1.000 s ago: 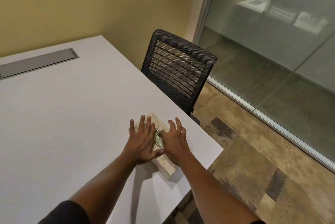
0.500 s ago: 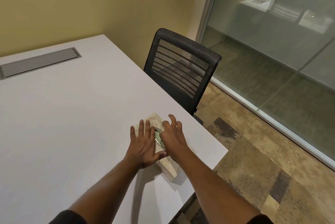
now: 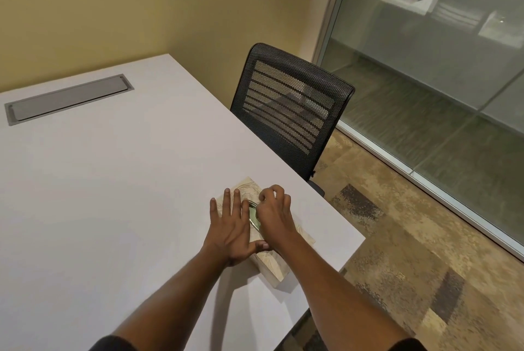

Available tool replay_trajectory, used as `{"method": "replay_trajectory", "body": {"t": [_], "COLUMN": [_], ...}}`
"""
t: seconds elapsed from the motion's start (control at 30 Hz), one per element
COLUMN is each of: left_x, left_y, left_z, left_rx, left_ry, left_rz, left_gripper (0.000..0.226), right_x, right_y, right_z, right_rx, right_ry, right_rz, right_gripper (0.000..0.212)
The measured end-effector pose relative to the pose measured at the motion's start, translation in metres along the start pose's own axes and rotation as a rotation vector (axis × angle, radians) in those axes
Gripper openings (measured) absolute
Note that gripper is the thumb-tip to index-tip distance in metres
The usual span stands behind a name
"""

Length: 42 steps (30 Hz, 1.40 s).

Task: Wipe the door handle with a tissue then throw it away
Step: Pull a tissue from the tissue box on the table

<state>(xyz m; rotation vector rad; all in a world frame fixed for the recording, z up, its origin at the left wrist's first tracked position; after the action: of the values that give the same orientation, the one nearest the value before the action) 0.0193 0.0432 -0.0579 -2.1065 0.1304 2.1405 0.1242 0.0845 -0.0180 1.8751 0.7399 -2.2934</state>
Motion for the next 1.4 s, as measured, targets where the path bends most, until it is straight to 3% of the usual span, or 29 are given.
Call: {"method": "replay_trajectory", "body": {"t": [0.1,0.33,0.5,0.73,0.9,1.07,1.23,1.4], "left_x": [0.001,-0.002,-0.003,0.002,-0.005,-0.038,-0.102,-0.160], "left_y": [0.000,0.000,0.000,-0.001,-0.002,-0.009,-0.027,-0.023], "left_z": [0.000,0.000,0.000,0.002,0.000,-0.016,-0.083,-0.169], "left_rx": [-0.004,-0.008,-0.007,-0.004,0.023,0.160,0.398,0.654], "left_ry": [-0.001,-0.005,-0.001,0.001,-0.061,-0.084,0.021,0.158], "left_rz": [0.000,0.012,0.009,0.010,0.045,0.018,-0.075,-0.235], "left_gripper": [0.131,0.134,0.136,0.134,0.131,0.129,0.128,0.105], "right_x": [0.003,0.001,-0.006,-0.042,-0.083,-0.120,-0.166,-0.224], "right_y": [0.001,0.005,0.011,0.021,0.025,0.042,0.072,0.125], "right_z": [-0.002,-0.004,-0.008,-0.022,-0.045,-0.069,-0.095,-0.122], "right_rx": [0.017,0.047,0.109,0.436,0.651,0.826,0.953,0.985], "right_ry": [-0.023,-0.083,-0.209,-0.649,-0.787,-0.945,-1.158,-1.286], "right_rz": [-0.037,-0.064,-0.193,-0.229,-0.441,-0.526,-0.585,-0.667], "right_gripper": [0.021,0.046,0.015,0.005,0.023,0.030,0.031,0.045]}}
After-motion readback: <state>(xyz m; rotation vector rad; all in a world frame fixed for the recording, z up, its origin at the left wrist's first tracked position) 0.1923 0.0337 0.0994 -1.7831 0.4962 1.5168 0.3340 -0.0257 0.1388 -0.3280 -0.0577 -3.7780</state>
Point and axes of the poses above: each hand's wrist, its own y-axis away from the middle knuckle, its own x-axis out of the palm, z = x × y, the point moved 5 cm from there along -y, towards the middle knuckle, and after that the axes turned 13 degrees about -z, right-handed, at the moved point
